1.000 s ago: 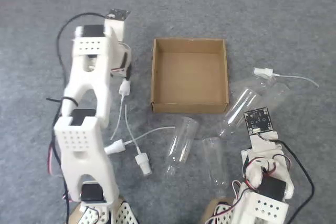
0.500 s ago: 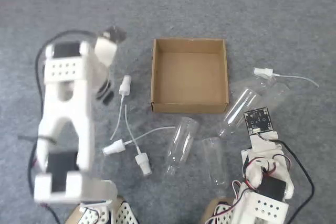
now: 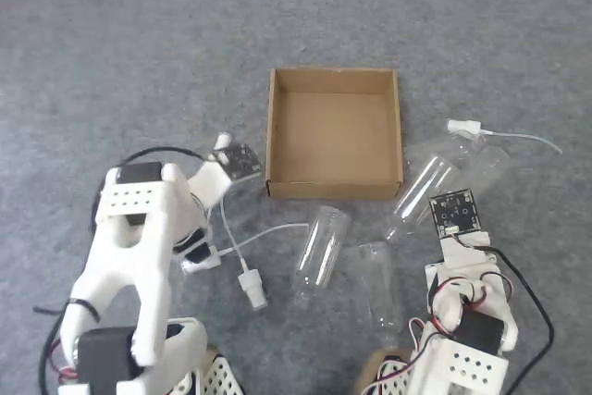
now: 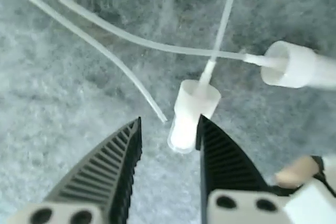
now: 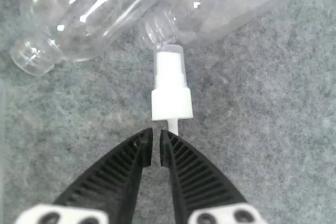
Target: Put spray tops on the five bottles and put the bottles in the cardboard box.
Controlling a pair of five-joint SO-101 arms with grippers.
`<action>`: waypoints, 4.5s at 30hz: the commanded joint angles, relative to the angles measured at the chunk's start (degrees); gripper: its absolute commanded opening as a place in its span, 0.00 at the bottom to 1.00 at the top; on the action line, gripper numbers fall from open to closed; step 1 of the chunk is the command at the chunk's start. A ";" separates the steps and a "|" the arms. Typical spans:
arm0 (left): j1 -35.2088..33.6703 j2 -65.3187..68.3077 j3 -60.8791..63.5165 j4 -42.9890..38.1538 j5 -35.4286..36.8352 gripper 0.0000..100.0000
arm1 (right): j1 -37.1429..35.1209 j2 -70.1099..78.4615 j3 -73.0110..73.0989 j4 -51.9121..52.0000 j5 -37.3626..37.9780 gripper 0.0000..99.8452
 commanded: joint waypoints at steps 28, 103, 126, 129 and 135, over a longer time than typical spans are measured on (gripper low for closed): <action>-0.18 -2.99 9.27 -6.86 -4.13 0.02 | 0.48 -0.84 1.14 -1.27 -0.35 0.01; -5.63 46.77 -58.07 -17.32 12.75 0.05 | 0.48 -0.84 1.14 -1.27 -0.35 0.01; -19.60 49.49 -57.98 12.84 5.10 0.01 | 0.48 -0.84 1.14 -1.27 -0.35 0.01; -19.34 49.41 -58.07 16.35 5.71 0.01 | 0.48 -0.84 1.14 -1.27 -0.35 0.01; -19.25 45.89 -57.89 18.81 9.14 0.01 | 0.48 -0.84 1.14 -1.27 -0.35 0.01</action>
